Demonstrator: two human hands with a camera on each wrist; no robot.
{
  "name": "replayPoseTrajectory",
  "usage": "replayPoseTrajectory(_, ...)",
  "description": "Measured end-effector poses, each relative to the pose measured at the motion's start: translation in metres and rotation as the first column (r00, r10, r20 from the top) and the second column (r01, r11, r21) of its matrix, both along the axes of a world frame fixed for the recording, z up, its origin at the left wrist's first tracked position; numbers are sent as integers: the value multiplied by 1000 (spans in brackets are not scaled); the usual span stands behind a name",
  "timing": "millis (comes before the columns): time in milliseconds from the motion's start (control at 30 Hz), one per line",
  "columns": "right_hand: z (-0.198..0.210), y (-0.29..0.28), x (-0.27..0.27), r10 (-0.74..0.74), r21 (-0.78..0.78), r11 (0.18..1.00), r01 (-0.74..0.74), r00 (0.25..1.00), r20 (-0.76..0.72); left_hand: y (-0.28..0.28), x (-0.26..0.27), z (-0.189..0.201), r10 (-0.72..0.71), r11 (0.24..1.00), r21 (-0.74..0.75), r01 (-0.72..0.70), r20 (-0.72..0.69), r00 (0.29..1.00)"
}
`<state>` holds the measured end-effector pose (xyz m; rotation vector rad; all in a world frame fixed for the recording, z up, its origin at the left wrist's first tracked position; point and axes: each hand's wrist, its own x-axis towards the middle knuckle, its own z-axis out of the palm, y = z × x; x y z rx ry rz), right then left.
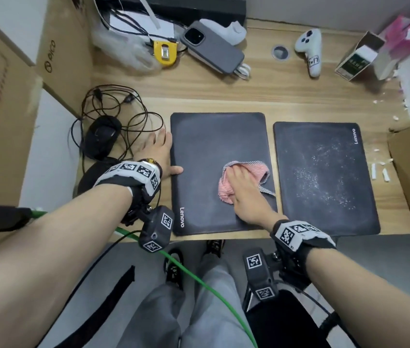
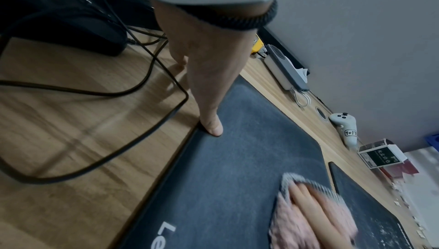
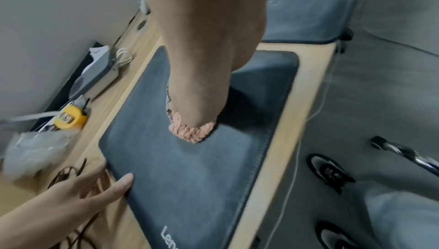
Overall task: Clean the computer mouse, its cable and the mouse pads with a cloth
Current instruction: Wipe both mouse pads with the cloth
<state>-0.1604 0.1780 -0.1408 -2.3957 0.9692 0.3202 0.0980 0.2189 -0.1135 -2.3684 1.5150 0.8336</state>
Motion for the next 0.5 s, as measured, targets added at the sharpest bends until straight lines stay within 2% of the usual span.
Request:
replayPoseTrajectory(167, 6, -32, 76, 291, 6, 957, -291, 956, 33, 1, 4, -6, -27, 999, -35, 26, -29, 999)
replayPoseTrajectory(267, 9, -45, 124, 407, -1, 913, -408, 912, 56, 3, 7, -7, -48, 997, -58, 46, -33, 998)
replayPoseTrajectory(400, 4, -64, 139, 476, 1, 878, -478, 874, 102, 1, 10, -3, -18, 998, -53, 16, -31, 999)
replayPoseTrajectory(500, 7, -77, 144, 448, 10, 892, -453, 886, 118, -1, 10, -5, 42, 998, -40, -45, -60, 997)
